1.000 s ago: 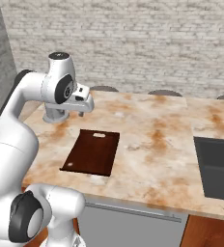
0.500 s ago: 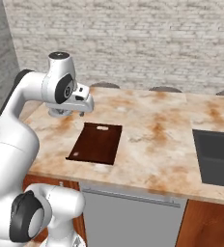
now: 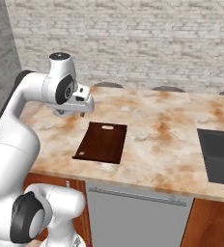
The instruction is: Place the two vegetables and bowl onto the tray for setting up a vegetable dip station.
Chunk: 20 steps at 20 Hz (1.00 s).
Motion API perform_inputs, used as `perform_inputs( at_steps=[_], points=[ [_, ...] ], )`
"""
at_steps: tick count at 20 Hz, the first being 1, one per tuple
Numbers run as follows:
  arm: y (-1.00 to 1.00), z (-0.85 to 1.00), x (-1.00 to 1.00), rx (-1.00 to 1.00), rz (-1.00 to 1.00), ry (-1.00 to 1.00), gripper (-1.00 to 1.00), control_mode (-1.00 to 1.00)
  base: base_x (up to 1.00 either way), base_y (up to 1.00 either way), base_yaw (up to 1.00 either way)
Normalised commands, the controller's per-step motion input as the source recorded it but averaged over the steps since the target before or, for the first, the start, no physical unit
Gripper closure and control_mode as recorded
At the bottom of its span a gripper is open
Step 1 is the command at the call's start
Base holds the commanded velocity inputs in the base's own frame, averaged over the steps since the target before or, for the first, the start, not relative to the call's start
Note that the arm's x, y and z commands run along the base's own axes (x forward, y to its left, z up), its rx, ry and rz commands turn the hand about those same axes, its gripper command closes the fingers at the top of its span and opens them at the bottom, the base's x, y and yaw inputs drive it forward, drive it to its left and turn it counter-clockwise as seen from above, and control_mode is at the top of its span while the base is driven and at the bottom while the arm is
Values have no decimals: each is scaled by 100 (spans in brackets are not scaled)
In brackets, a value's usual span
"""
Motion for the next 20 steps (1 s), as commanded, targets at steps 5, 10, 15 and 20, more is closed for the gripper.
perform_inputs(
  at_steps=[5, 10, 15, 20],
  points=[
    [0, 0, 0, 0, 0, 0, -100, 100, -32, 55, 0],
    [0, 0, 0, 0, 0, 0, -100, 100, -39, 63, 0],
    [0, 0, 0, 0, 0, 0, -100, 100, -26, 66, 0],
    [0, 0, 0, 0, 0, 0, -100, 100, -21, 68, 0]
  ],
)
